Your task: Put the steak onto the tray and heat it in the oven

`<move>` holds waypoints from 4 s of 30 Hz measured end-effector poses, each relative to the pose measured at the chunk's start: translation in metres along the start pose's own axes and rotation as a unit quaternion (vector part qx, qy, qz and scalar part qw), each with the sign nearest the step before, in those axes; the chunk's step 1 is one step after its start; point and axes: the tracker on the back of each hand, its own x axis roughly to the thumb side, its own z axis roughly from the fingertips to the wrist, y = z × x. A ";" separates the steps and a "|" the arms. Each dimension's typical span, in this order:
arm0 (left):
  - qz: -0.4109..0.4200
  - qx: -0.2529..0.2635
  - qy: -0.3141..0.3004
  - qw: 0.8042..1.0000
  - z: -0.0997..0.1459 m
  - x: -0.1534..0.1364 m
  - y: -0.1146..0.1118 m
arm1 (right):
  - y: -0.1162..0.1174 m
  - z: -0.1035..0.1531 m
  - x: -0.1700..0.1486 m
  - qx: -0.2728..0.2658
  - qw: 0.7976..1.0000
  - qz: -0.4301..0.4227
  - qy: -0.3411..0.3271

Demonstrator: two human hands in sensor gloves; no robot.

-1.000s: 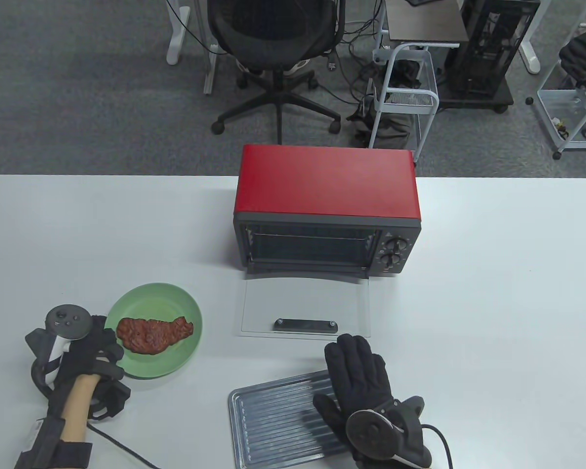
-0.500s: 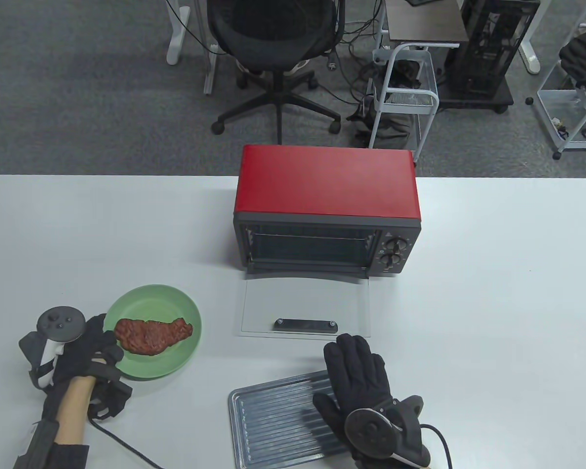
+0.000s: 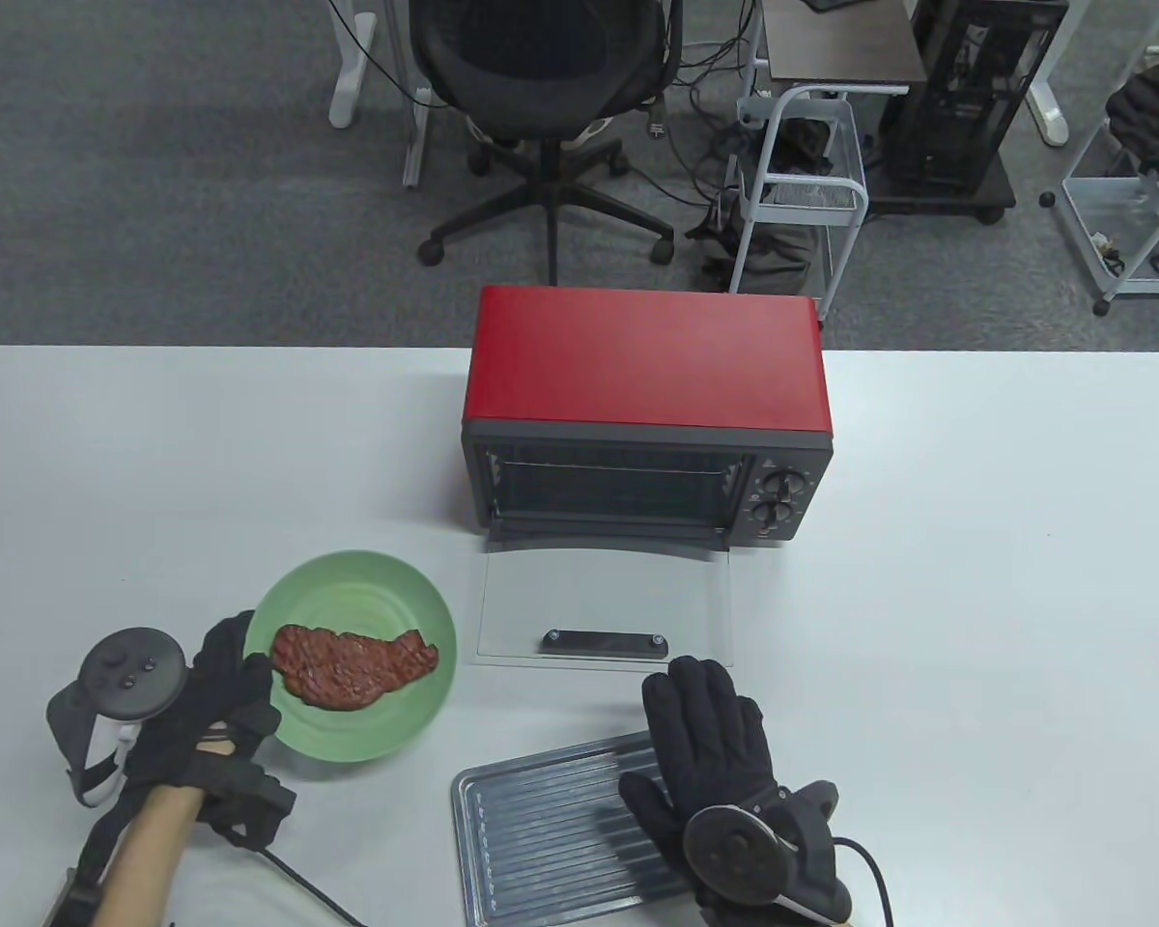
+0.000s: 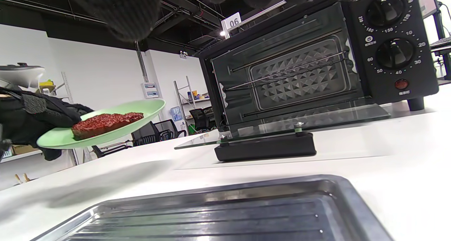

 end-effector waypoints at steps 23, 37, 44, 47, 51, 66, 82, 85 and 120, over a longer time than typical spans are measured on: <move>-0.089 -0.082 -0.161 0.980 0.047 0.087 -0.117 | -0.001 0.000 -0.001 -0.001 1.000 -0.008 0.003; -0.104 -0.048 -0.181 0.977 0.054 0.091 -0.122 | -0.001 0.000 -0.002 0.003 1.000 -0.015 0.006; -0.090 -0.029 -0.195 0.976 0.057 0.094 -0.123 | -0.001 0.000 -0.002 0.003 1.000 -0.017 0.006; -0.080 -0.027 -0.194 0.977 0.057 0.095 -0.126 | -0.001 0.000 -0.003 0.003 1.000 -0.017 0.006; -0.089 -0.005 -0.203 0.975 0.060 0.099 -0.128 | -0.001 0.000 -0.003 0.002 1.000 -0.018 0.007; -0.158 0.066 -0.248 0.954 0.067 0.121 -0.131 | -0.002 0.000 -0.004 0.003 1.000 -0.024 0.010; -0.164 0.092 -0.258 0.948 0.066 0.127 -0.126 | -0.003 0.001 -0.004 -0.001 1.000 -0.026 0.010; -0.175 0.093 -0.255 0.946 0.067 0.126 -0.126 | -0.003 0.001 -0.004 0.000 1.000 -0.025 0.010; -0.004 0.103 -0.086 0.991 0.003 0.095 -0.025 | -0.003 0.001 -0.006 0.003 0.999 -0.030 0.014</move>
